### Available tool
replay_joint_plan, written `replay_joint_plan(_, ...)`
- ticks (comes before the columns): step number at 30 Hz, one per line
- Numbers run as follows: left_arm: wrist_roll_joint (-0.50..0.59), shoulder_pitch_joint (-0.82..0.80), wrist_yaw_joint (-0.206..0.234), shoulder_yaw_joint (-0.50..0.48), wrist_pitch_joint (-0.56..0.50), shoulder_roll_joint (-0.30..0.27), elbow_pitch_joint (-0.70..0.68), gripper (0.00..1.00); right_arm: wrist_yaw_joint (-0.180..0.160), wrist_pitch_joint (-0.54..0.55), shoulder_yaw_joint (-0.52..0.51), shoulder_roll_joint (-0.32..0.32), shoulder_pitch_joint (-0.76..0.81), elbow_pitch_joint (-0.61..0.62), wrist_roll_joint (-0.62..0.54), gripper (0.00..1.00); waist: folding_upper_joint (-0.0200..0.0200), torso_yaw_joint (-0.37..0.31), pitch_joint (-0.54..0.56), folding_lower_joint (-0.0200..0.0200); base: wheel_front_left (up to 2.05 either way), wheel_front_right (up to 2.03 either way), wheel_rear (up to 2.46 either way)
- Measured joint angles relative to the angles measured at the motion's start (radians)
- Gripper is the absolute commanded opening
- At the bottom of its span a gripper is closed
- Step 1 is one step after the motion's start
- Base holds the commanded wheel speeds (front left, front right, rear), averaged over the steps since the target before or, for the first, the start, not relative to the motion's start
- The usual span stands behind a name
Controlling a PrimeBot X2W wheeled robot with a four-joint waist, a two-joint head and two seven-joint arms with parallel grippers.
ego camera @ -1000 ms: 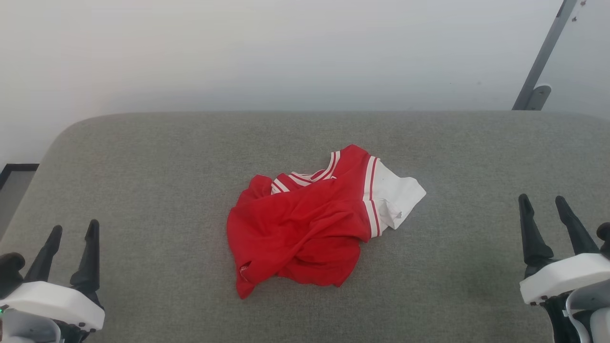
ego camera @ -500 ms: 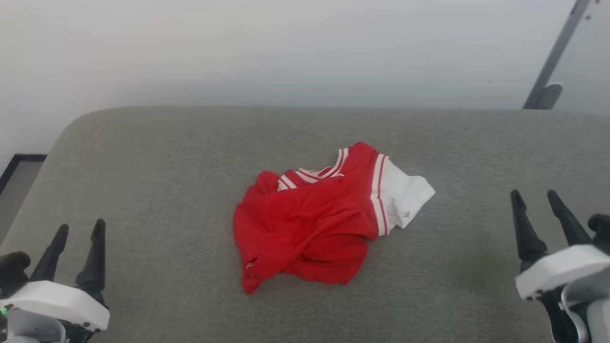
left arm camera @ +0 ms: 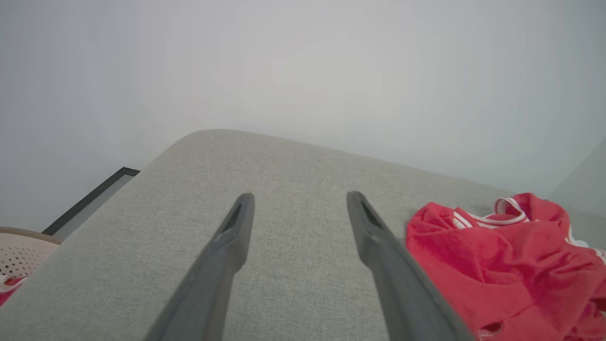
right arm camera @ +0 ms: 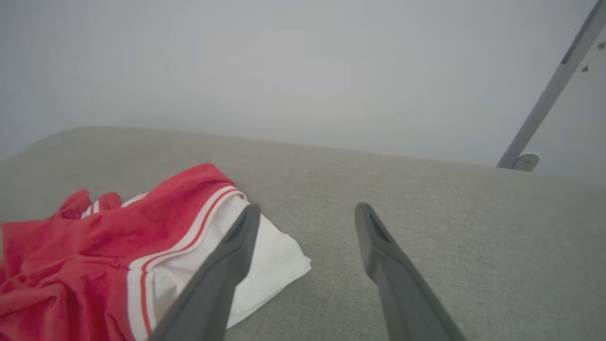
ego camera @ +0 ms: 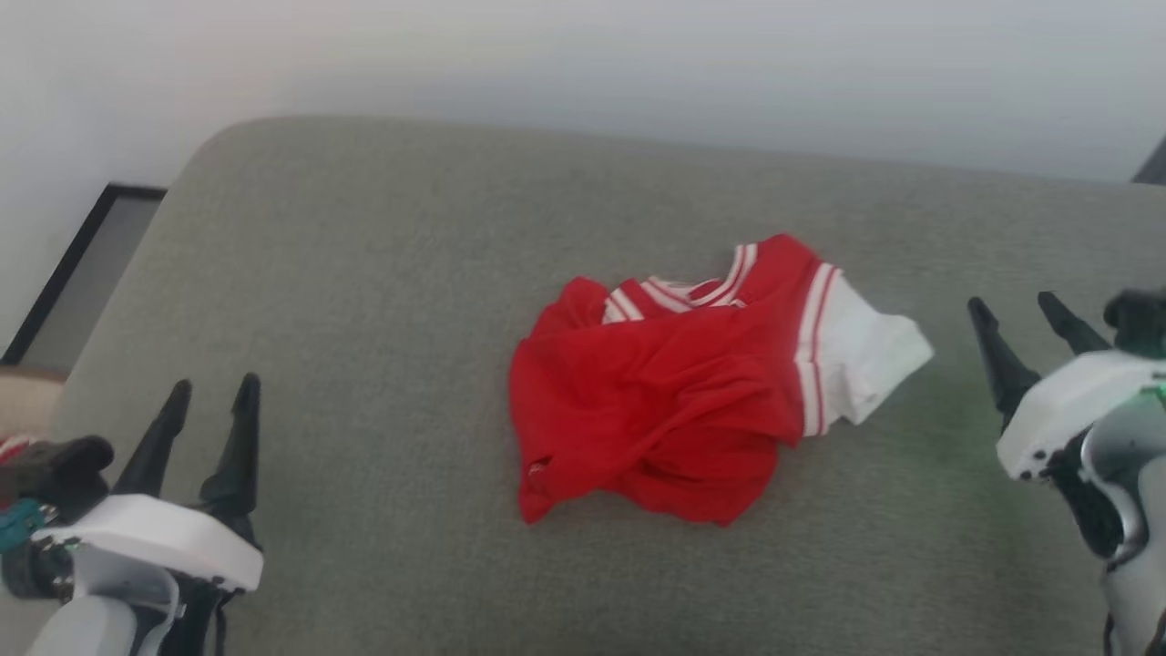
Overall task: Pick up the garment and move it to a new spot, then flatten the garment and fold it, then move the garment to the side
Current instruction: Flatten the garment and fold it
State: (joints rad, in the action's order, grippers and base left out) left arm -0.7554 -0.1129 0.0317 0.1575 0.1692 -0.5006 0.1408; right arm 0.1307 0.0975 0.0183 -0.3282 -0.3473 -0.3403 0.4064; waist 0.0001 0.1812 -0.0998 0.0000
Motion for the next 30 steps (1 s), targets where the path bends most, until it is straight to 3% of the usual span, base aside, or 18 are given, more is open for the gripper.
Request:
replay_joint_plan(9,0.008,-0.073,-0.021,0.045,0.011,0.043,0.026,1.00,0.000,0.212,0.083,-0.081,-0.141,-0.167,0.026,1.00,0.0000,0.076,-0.102,0.0000,0.00,0.00,0.00)
replay_joint_plan(21,0.012,-0.149,-0.054,0.082,0.035,0.092,0.090,1.00,0.000,0.539,0.146,-0.105,-0.298,-0.318,0.085,1.00,0.0000,0.139,-0.193,0.0000,0.00,0.00,0.00)
replay_joint_plan(22,0.012,-0.155,-0.055,0.083,0.037,0.093,0.095,1.00,0.000,0.557,0.157,-0.106,-0.306,-0.318,0.085,0.42,0.0000,0.139,-0.194,0.0000,0.00,0.00,0.00)
replay_joint_plan(23,0.012,-0.159,-0.058,0.083,0.041,0.094,0.100,1.00,0.000,0.567,0.165,-0.107,-0.313,-0.317,0.085,0.00,0.0000,0.139,-0.194,0.0000,0.00,0.00,0.00)
replay_joint_plan(30,0.008,-0.168,-0.071,0.077,0.050,0.091,0.127,1.00,0.000,0.600,0.184,-0.105,-0.311,-0.290,0.105,0.00,0.0000,0.125,-0.182,0.0000,0.00,0.00,0.00)
